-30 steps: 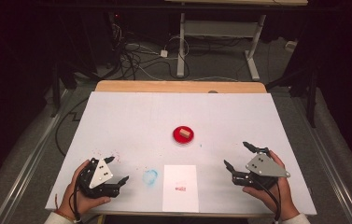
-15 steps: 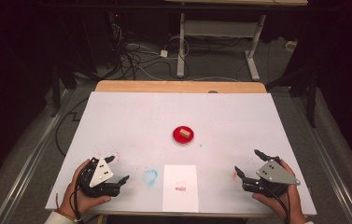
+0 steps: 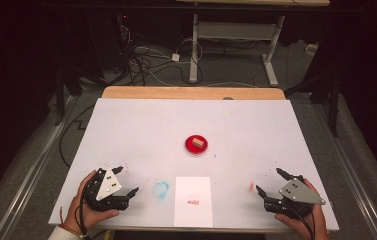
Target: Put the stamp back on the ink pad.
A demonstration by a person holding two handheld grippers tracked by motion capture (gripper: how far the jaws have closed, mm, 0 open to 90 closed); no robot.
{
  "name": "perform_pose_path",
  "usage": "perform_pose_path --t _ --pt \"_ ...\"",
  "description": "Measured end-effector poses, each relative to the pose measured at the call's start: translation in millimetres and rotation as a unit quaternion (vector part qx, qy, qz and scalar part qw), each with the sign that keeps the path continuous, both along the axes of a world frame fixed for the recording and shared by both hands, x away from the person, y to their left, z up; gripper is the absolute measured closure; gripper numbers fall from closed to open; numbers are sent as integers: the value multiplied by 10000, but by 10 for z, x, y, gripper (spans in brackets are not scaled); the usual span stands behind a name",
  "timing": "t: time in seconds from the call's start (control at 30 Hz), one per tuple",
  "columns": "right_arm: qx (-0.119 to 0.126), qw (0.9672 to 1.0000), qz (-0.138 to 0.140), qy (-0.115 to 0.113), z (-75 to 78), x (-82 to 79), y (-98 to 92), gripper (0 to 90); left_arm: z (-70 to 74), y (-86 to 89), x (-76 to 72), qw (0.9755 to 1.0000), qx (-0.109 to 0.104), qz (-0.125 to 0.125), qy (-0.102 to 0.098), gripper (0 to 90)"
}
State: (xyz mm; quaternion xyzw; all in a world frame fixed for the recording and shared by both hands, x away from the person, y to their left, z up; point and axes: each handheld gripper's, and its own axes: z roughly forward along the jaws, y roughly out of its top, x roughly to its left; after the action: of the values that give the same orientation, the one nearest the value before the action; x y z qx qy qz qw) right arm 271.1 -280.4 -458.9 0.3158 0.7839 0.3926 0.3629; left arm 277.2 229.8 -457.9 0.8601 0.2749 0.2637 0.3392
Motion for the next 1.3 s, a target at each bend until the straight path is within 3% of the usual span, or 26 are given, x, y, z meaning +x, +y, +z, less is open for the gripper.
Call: perform_pose_path --t 0.47,1.3 --pt "-28 9996 93 -248 80 -100 53 190 1 -24 -23 9999 55 -100 -64 191" --pt "-71 9996 107 -263 70 -88 61 187 -12 -38 17 9999 55 -95 -16 191"
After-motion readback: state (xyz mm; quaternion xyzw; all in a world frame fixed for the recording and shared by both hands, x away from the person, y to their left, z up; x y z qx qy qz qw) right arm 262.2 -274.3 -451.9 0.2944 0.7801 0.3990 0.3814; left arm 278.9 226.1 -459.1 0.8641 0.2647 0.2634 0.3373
